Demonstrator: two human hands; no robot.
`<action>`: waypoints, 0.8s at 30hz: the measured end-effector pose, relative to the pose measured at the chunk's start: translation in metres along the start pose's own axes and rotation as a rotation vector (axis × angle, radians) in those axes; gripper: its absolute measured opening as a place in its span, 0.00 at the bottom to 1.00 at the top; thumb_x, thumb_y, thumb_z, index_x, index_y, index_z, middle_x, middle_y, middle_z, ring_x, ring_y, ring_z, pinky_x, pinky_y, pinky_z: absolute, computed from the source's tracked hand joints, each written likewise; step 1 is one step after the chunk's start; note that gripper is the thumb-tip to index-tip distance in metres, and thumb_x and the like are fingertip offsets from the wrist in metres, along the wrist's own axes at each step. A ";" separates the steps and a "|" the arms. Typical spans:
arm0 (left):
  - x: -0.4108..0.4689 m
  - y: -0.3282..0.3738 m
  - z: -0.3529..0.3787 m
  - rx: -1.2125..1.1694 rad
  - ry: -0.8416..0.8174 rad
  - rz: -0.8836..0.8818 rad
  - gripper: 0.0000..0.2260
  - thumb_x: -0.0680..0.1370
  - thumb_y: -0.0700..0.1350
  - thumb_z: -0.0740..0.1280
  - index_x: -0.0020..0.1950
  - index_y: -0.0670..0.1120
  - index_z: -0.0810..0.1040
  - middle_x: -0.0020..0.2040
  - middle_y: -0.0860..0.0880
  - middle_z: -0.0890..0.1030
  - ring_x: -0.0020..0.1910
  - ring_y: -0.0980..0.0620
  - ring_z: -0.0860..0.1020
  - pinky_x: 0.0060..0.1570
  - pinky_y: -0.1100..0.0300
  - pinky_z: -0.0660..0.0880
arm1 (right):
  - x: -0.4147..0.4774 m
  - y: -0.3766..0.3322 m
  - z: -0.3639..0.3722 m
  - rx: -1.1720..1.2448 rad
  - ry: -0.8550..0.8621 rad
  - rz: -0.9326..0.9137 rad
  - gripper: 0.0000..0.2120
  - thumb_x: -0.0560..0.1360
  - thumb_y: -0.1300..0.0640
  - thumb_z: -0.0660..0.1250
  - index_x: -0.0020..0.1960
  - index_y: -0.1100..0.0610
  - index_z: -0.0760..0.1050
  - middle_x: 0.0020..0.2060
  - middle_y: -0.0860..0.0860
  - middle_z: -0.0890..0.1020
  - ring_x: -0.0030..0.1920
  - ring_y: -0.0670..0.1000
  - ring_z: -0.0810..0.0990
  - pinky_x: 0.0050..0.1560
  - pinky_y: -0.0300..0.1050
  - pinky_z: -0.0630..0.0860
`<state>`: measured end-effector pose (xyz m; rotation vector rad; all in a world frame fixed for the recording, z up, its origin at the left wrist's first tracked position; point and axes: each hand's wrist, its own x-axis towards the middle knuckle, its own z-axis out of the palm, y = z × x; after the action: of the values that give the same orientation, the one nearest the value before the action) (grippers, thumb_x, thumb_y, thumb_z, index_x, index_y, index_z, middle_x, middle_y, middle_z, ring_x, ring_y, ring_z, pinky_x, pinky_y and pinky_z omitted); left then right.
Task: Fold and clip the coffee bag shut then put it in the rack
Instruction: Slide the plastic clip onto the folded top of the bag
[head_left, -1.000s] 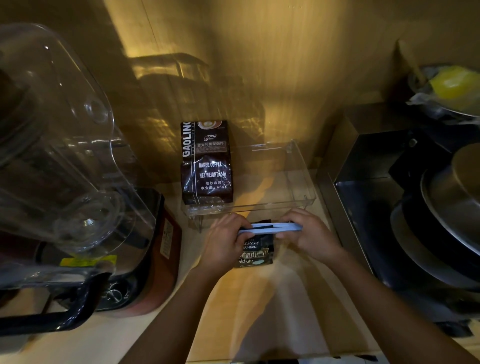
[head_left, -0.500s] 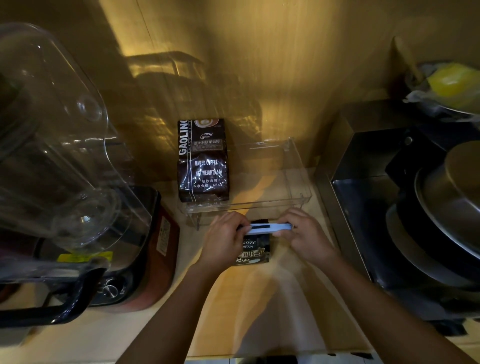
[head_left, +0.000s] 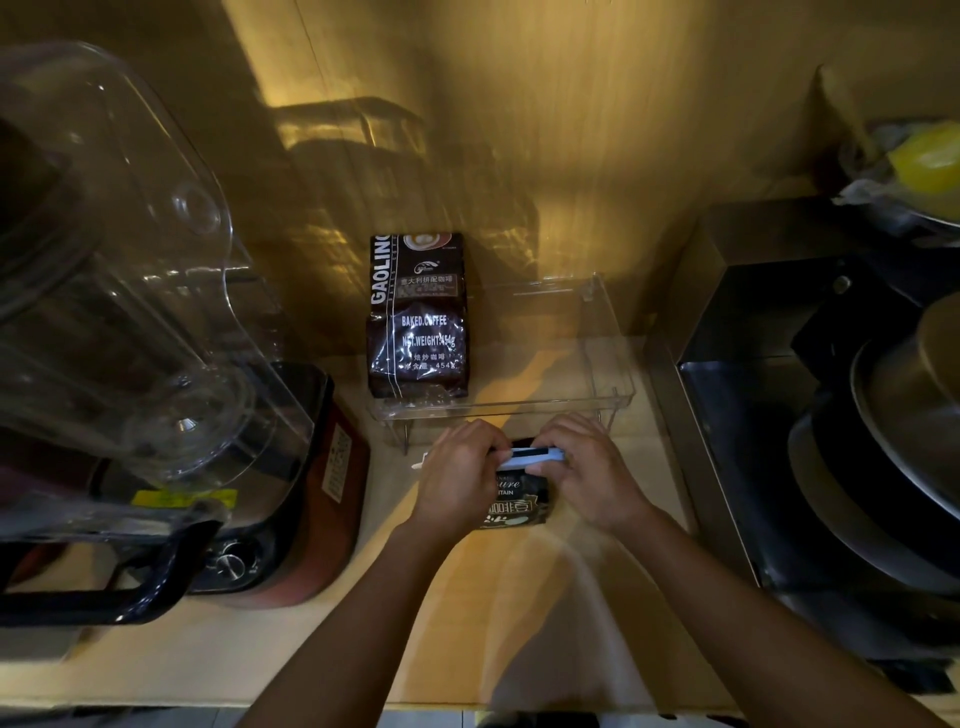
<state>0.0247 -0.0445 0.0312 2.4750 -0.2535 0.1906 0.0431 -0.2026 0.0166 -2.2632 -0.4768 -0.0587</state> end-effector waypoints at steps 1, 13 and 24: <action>0.000 0.000 0.000 -0.002 0.003 -0.001 0.04 0.73 0.35 0.65 0.40 0.42 0.75 0.41 0.44 0.81 0.42 0.46 0.75 0.44 0.57 0.64 | 0.000 -0.001 0.001 0.006 -0.001 -0.002 0.05 0.67 0.65 0.70 0.43 0.63 0.77 0.41 0.58 0.79 0.46 0.55 0.73 0.47 0.41 0.60; 0.000 0.003 0.003 -0.009 0.018 0.028 0.04 0.71 0.33 0.66 0.38 0.40 0.75 0.38 0.42 0.81 0.39 0.43 0.76 0.42 0.52 0.69 | 0.002 -0.007 0.009 -0.017 -0.020 -0.026 0.04 0.67 0.66 0.70 0.41 0.64 0.76 0.40 0.59 0.79 0.45 0.57 0.74 0.46 0.40 0.58; -0.001 -0.003 -0.011 0.052 -0.060 0.079 0.02 0.74 0.40 0.65 0.44 0.43 0.76 0.43 0.44 0.80 0.45 0.45 0.75 0.47 0.50 0.69 | 0.006 0.001 0.003 -0.095 -0.075 -0.101 0.07 0.67 0.62 0.67 0.43 0.64 0.76 0.40 0.60 0.79 0.45 0.58 0.75 0.49 0.46 0.63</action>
<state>0.0239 -0.0354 0.0375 2.5275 -0.3764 0.1574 0.0486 -0.1990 0.0153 -2.3398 -0.6403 -0.0484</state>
